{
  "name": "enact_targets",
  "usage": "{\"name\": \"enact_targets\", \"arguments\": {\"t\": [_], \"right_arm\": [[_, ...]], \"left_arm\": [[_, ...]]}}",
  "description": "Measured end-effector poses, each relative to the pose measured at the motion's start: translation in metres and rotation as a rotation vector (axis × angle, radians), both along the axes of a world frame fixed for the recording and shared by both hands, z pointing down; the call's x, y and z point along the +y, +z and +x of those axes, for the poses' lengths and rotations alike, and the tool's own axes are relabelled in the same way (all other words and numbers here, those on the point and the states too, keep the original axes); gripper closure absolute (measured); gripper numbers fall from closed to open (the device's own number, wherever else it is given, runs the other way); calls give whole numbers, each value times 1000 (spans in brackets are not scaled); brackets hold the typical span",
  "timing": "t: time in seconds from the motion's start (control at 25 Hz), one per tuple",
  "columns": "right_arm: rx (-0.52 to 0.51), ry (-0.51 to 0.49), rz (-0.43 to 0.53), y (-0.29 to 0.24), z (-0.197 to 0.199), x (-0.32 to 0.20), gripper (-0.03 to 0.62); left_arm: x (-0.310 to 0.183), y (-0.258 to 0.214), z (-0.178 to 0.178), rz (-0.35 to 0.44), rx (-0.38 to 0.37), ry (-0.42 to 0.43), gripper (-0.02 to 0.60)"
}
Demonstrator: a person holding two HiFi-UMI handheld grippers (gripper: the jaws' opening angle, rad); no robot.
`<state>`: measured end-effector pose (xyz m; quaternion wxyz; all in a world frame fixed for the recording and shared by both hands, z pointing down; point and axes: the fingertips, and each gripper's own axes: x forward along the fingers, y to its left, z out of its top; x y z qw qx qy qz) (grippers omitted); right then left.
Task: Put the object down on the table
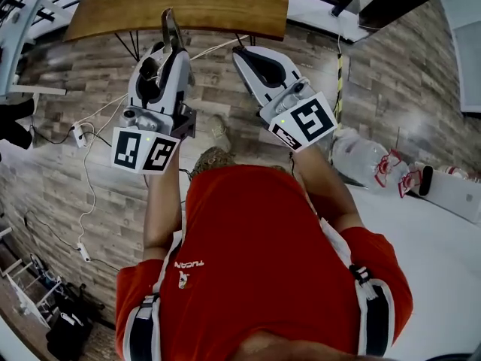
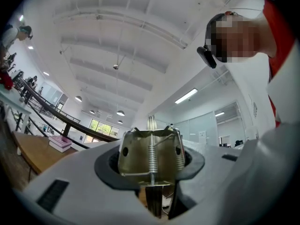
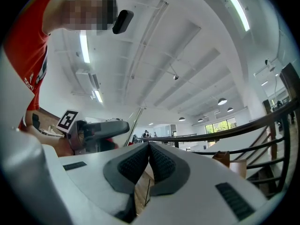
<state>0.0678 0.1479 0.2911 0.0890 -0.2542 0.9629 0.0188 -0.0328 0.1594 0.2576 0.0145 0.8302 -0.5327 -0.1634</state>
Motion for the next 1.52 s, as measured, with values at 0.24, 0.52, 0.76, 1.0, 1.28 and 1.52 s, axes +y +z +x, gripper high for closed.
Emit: {"name": "enact_targets", "arguments": {"t": [0.24,0.52,0.76,1.0,1.28,1.52], "right_arm": [[32,35,8,-10,-61,-82,569],[65,97,-4,-10,-108,-164,569],[102,111,-13,-3,-121,-210,569],[106,100,-7,6,-123,-262,569],[108,59,-8,18,-127,-329,569],[123,17,-32,36,-128,-367,569]], "left_arm": [[-84,-5,-55,-3,-13,41,400],[-162,-3,-106,-20,-9,87,400],[-210,6,-123,-56,15,85,400],[-258,19,-125,-86,15,60,400],[-327,32,-123,-128,13,17,400],[-369,51,-119,-175,25,-13,400]]}}
